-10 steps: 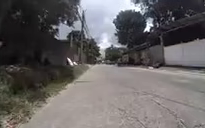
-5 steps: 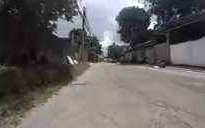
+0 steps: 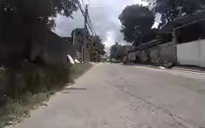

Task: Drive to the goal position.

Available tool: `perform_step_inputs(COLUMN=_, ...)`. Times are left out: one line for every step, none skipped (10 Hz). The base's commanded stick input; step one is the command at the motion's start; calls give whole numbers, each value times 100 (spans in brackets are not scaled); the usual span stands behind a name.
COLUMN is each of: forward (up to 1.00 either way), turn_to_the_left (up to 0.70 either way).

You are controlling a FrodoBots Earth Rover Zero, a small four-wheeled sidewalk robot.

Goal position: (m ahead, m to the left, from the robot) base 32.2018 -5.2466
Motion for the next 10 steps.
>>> perform_step_inputs(forward=100, turn_to_the_left=-2)
perform_step_inputs(forward=100, turn_to_the_left=-19)
perform_step_inputs(forward=100, turn_to_the_left=-39)
perform_step_inputs(forward=100, turn_to_the_left=-19)
perform_step_inputs(forward=100, turn_to_the_left=0)
perform_step_inputs(forward=100, turn_to_the_left=0)
perform_step_inputs(forward=100, turn_to_the_left=0)
perform_step_inputs(forward=100, turn_to_the_left=0)
perform_step_inputs(forward=100, turn_to_the_left=0)
perform_step_inputs(forward=100, turn_to_the_left=0)
